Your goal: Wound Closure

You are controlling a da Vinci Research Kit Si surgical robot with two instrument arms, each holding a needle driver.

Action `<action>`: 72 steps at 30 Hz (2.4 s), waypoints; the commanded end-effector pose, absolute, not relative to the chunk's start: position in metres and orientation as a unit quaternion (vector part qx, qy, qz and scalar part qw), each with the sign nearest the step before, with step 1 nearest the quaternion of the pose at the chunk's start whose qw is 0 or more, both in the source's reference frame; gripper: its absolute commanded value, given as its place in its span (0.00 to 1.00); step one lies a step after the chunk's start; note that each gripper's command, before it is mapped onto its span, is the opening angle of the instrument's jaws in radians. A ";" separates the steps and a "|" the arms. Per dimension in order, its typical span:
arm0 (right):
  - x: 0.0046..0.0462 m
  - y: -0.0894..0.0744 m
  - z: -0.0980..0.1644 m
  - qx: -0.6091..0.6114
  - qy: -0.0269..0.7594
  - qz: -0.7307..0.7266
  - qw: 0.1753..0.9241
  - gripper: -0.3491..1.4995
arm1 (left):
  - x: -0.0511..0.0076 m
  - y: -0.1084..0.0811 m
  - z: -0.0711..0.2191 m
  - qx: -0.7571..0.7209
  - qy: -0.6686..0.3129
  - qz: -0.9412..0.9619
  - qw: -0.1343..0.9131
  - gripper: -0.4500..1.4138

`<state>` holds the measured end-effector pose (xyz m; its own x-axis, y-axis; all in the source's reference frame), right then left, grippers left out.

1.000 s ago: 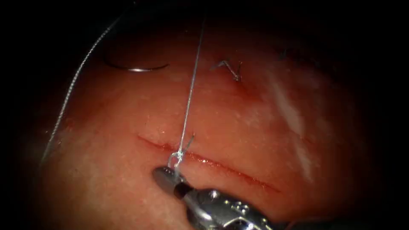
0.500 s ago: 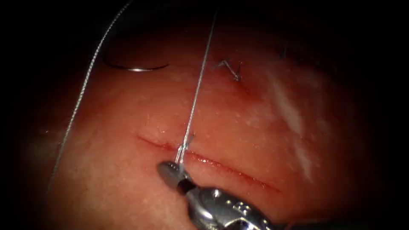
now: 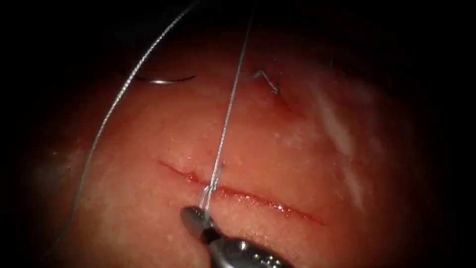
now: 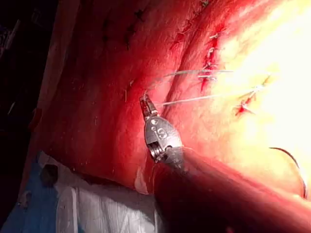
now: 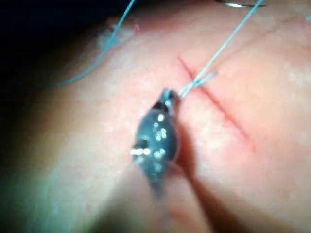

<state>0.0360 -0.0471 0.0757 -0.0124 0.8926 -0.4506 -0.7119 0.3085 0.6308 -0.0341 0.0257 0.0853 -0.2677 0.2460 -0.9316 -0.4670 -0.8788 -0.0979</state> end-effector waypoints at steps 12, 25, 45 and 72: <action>0.0328 -0.047 0.075 0.036 0.494 0.435 0.752 0.95 | -0.0337 0.024 0.080 -0.597 0.060 0.772 0.208 0.00; 0.0261 -0.044 0.068 0.083 0.535 0.419 0.728 0.86 | -0.0312 0.021 0.071 -0.632 0.015 0.750 0.192 0.00; 0.0325 -0.036 0.078 0.096 0.497 0.419 0.754 0.99 | -0.0327 0.017 0.052 -0.707 -0.042 0.681 0.185 0.00; 0.0356 -0.034 0.082 0.155 0.451 0.370 0.797 0.99 | -0.0356 0.013 0.042 -0.740 -0.060 0.651 0.158 0.00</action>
